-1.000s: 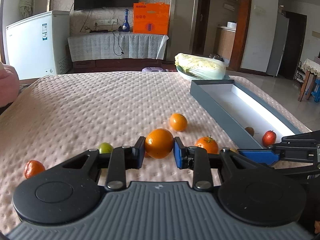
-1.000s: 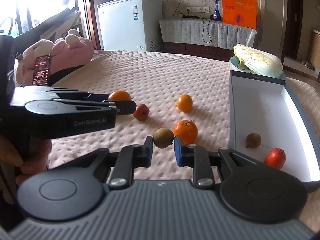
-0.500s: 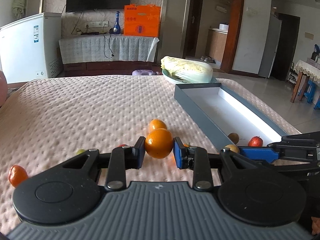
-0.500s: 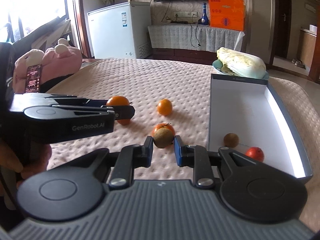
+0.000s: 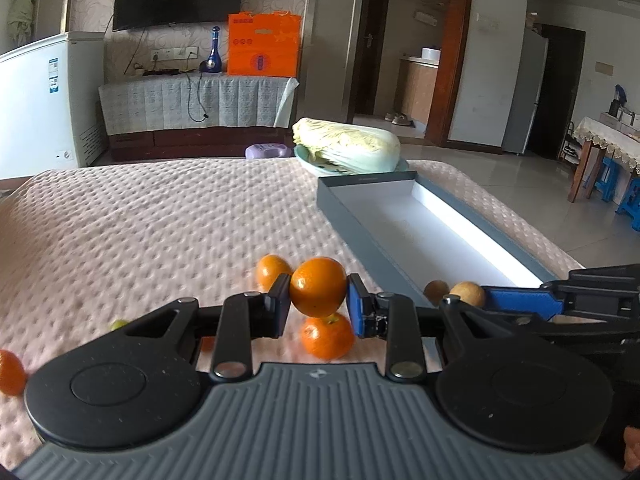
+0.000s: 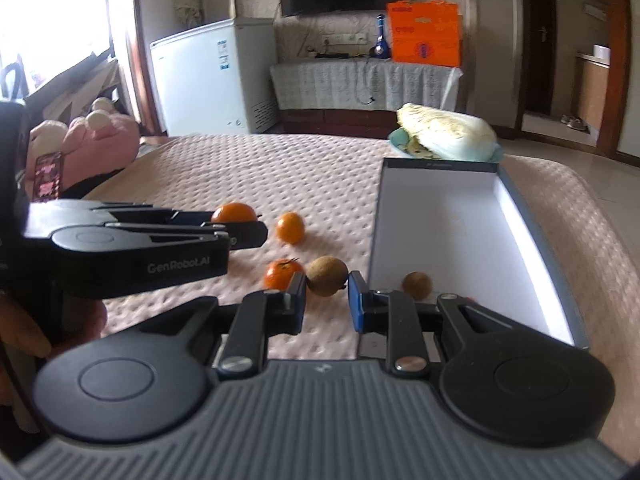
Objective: Organize fruits
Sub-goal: 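Carry the orange and the kiwi over the grey box with both grippers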
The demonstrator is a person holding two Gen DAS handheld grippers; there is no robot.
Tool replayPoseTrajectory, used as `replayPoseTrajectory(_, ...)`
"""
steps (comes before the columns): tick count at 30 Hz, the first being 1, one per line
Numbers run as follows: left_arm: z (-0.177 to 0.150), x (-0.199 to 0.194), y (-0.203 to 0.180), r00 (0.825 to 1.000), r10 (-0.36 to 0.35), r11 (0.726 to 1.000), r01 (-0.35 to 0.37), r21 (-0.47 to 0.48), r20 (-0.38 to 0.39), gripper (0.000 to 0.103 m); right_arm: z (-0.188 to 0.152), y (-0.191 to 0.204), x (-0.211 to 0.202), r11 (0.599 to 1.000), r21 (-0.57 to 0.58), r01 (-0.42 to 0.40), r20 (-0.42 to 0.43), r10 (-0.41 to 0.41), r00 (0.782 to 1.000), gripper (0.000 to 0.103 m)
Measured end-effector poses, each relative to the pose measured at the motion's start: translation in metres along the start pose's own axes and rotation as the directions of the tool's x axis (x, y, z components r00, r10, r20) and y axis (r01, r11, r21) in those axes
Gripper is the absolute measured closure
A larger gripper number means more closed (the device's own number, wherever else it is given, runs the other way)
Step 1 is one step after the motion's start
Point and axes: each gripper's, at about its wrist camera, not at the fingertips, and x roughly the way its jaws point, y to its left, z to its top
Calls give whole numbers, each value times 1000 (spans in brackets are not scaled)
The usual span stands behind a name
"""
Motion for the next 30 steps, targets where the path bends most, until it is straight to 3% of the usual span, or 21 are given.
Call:
replayPoseTrajectory(11, 11, 12, -21, 999, -49, 999, 49, 7, 9, 69, 11, -32, -27, 994, 32, 102, 58, -104, 993, 78)
replayPoseTrajectory(14, 10, 13, -23, 999, -46, 999, 46, 15, 9, 69, 6, -49, -27, 988, 95, 125, 51, -130, 990, 78)
replayPoseTrajectory(18, 9, 15, -24, 999, -44, 999, 44, 19, 4, 69, 1, -56, -18, 981, 149, 128, 30, -134, 991, 78)
replayPoseTrajectory(30, 20, 34, -34, 998, -65, 998, 64, 30, 14, 69, -2, -55, -9, 984, 145, 103, 8, -105, 994, 78)
